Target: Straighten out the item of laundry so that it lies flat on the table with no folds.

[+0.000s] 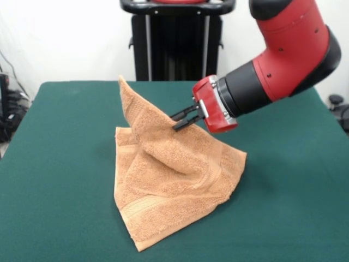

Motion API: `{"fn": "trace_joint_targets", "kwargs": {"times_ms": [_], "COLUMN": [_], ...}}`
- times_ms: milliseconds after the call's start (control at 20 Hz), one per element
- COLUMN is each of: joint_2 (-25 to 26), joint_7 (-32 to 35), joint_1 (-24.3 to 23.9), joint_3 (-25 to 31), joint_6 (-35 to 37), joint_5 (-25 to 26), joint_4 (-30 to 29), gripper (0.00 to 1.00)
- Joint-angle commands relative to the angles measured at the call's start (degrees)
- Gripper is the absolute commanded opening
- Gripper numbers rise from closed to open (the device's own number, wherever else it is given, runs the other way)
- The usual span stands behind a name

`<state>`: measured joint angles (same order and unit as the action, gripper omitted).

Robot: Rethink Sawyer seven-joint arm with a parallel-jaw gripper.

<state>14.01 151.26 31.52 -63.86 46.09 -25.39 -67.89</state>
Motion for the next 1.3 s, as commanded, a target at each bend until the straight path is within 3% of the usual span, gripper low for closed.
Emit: {"fn": "trace_joint_targets", "kwargs": {"times_ms": [50,450,1300], "joint_2": [2.0,4.2,5.4], "joint_7": [20.1,23.7,27.4], "joint_1": [0.6,-0.4,-0.3], "joint_3": [2.1,0.2,-0.9], "joint_6": [8.1,13.1,19.0], "joint_5": [-5.1,-5.7,-4.6], "joint_4": [8.5,13.3,16.5], "gripper": [0.0,0.0,0.0]}}
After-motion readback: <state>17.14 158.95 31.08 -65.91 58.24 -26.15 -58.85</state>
